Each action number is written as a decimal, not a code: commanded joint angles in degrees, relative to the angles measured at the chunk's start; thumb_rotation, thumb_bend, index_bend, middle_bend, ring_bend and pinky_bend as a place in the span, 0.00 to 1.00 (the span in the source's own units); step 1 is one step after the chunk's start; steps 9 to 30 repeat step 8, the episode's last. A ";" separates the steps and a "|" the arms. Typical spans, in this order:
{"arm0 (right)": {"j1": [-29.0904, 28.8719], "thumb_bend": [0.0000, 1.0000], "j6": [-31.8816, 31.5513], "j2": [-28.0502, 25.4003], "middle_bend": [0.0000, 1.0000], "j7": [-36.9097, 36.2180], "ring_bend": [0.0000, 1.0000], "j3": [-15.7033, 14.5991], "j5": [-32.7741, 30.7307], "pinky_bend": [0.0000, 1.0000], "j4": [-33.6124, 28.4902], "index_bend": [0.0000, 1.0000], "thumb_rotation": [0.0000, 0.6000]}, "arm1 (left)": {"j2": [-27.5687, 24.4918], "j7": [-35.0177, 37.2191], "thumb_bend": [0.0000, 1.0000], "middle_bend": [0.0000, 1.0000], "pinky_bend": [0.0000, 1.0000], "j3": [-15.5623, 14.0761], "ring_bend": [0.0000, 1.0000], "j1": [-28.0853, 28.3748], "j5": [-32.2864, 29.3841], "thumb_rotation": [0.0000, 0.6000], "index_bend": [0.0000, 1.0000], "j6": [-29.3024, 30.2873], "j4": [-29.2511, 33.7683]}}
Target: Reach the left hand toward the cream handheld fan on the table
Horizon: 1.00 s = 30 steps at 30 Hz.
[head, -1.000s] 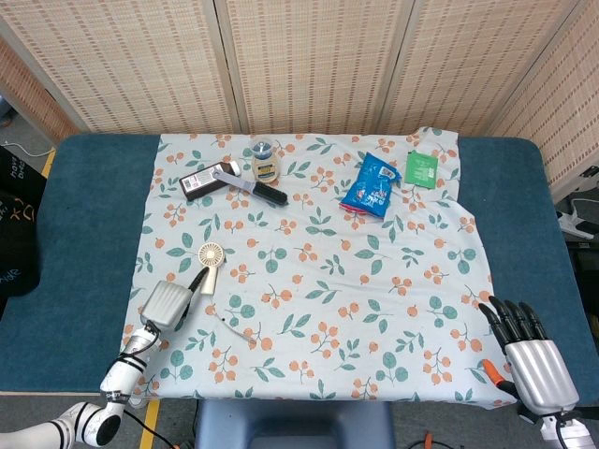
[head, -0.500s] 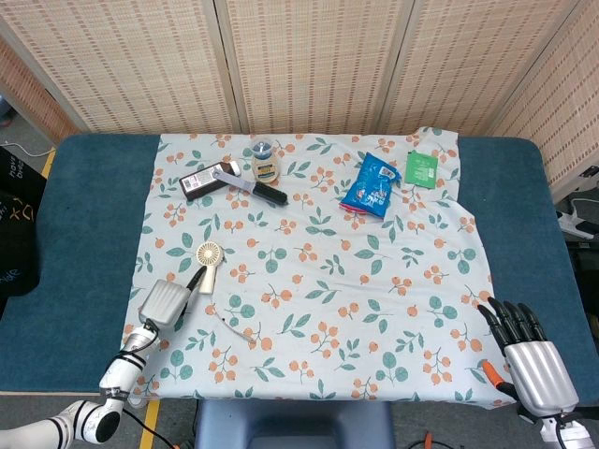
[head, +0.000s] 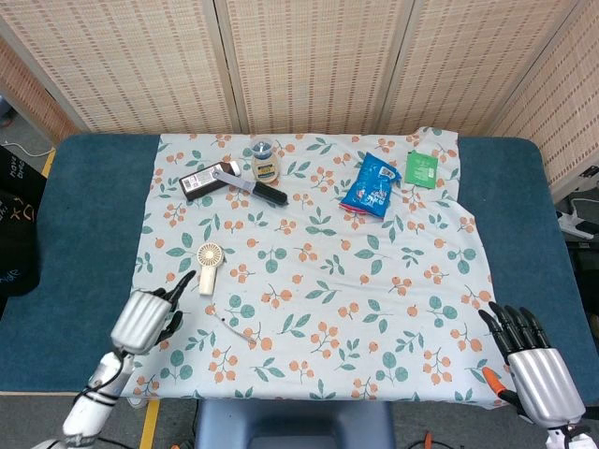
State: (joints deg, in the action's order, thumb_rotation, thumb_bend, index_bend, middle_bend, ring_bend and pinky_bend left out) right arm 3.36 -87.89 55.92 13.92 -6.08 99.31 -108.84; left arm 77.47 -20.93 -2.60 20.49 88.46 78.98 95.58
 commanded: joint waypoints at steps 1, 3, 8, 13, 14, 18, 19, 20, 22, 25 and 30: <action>0.33 0.21 -0.88 -1.16 0.00 -1.19 0.00 0.54 -1.14 0.00 -0.68 0.00 1.00 | -12.41 6.43 0.36 0.00 0.08 -10.48 0.00 -13.29 6.90 1.00 0.00 14.80 8.24; 0.53 0.21 -1.19 -2.00 0.00 -1.78 0.00 1.00 -2.58 0.00 -1.30 0.00 1.00 | -13.59 9.25 0.34 0.00 0.06 -12.08 0.00 -17.08 7.76 0.97 0.00 19.06 6.09; 0.72 0.21 -1.29 -3.21 0.00 -3.27 0.00 0.92 -2.76 0.00 -2.28 0.00 1.00 | -18.41 13.57 0.33 0.00 0.04 -13.06 0.00 -19.51 8.35 0.78 0.00 20.85 6.82; 0.72 0.21 -1.29 -3.21 0.00 -3.27 0.00 0.92 -2.76 0.00 -2.28 0.00 1.00 | -18.41 13.57 0.33 0.00 0.04 -13.06 0.00 -19.51 8.35 0.78 0.00 20.85 6.82; 0.72 0.21 -1.29 -3.21 0.00 -3.27 0.00 0.92 -2.76 0.00 -2.28 0.00 1.00 | -18.41 13.57 0.33 0.00 0.04 -13.06 0.00 -19.51 8.35 0.78 0.00 20.85 6.82; 0.72 0.21 -1.29 -3.21 0.00 -3.27 0.00 0.92 -2.76 0.00 -2.28 0.00 1.00 | -18.41 13.57 0.33 0.00 0.04 -13.06 0.00 -19.51 8.35 0.78 0.00 20.85 6.82; 0.72 0.21 -1.29 -3.21 0.00 -3.27 0.00 0.92 -2.76 0.00 -2.28 0.00 1.00 | -18.41 13.57 0.33 0.00 0.04 -13.06 0.00 -19.51 8.35 0.78 0.00 20.85 6.82; 0.72 0.21 -1.29 -3.21 0.00 -3.27 0.00 0.92 -2.76 0.00 -2.28 0.00 1.00 | -18.41 13.57 0.33 0.00 0.04 -13.06 0.00 -19.51 8.35 0.78 0.00 20.85 6.82; 0.72 0.21 -1.29 -3.21 0.00 -3.27 0.00 0.92 -2.76 0.00 -2.28 0.00 1.00 | -18.41 13.57 0.33 0.00 0.04 -13.06 0.00 -19.51 8.35 0.78 0.00 20.85 6.82; 0.72 0.21 -1.29 -3.21 0.00 -3.27 0.00 0.92 -2.76 0.00 -2.28 0.00 1.00 | -18.41 13.57 0.33 0.00 0.04 -13.06 0.00 -19.51 8.35 0.78 0.00 20.85 6.82; 0.72 0.21 -1.29 -3.21 0.00 -3.27 0.00 0.92 -2.76 0.00 -2.28 0.00 1.00 | -18.41 13.57 0.33 0.00 0.04 -13.06 0.00 -19.51 8.35 0.78 0.00 20.85 6.82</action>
